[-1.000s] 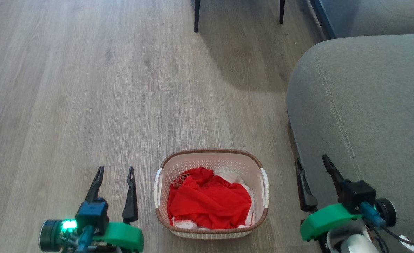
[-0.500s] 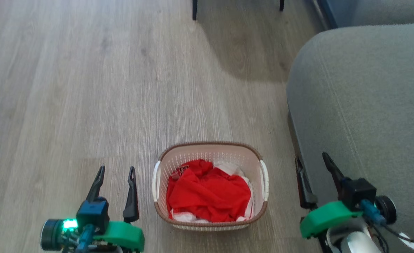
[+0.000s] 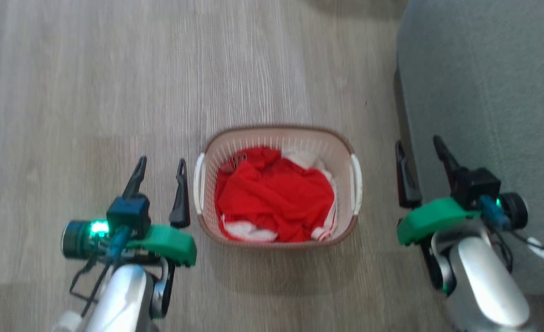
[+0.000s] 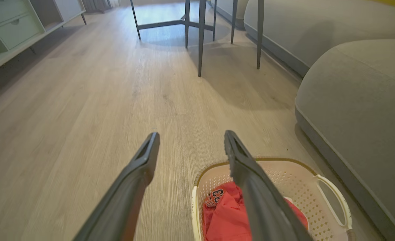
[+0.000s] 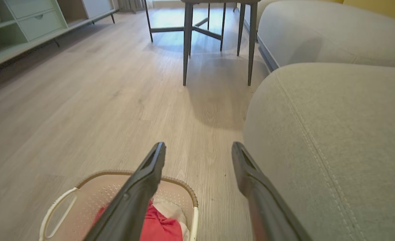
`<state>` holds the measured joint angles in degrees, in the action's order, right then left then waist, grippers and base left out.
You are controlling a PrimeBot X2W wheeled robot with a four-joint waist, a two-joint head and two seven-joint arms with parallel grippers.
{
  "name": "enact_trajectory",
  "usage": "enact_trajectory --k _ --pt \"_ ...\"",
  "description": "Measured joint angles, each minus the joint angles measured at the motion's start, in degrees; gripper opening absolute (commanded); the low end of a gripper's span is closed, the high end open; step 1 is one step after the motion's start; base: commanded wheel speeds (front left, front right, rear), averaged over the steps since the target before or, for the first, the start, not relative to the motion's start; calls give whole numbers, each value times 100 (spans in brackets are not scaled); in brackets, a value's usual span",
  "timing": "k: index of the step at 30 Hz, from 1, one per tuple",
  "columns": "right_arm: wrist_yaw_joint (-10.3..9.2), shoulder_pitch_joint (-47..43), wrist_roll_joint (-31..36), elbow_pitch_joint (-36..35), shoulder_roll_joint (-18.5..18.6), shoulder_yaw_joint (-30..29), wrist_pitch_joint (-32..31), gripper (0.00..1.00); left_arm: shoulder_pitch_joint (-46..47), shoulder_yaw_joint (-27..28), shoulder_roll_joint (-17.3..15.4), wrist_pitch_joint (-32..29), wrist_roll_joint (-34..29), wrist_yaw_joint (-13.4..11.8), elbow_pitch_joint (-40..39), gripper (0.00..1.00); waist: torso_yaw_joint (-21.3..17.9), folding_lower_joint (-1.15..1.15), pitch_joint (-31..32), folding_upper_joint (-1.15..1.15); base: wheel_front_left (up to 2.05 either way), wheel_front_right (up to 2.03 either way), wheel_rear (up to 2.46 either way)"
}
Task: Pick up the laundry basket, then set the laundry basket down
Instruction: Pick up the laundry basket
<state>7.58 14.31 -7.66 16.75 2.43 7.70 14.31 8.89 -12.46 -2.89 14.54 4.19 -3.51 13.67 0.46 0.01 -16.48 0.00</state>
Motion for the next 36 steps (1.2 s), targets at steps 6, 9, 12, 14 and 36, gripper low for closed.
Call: enact_trajectory --k 6,9,12,14,36 --pt "0 749 78 617 21 -107 1 100 892 -208 30 1 279 0 727 100 71 1 -923 0 0 0 0" --pt "0 1057 79 846 22 -105 0 100 1265 -307 53 9 364 -3 999 100 110 1 -1324 0 0 0 0" --pt "0 1273 80 1011 25 -109 1 100 1489 -377 59 10 437 -3 1194 100 132 1 -1592 0 0 0 0" --pt "0 1463 79 1147 29 -127 1 100 1677 -425 66 10 479 -3 1381 100 153 1 -1843 0 0 0 0" --pt "0 2317 165 2087 103 -109 25 100 3208 -1151 112 15 971 -7 2954 100 395 -1 -3599 0 0 0 0"
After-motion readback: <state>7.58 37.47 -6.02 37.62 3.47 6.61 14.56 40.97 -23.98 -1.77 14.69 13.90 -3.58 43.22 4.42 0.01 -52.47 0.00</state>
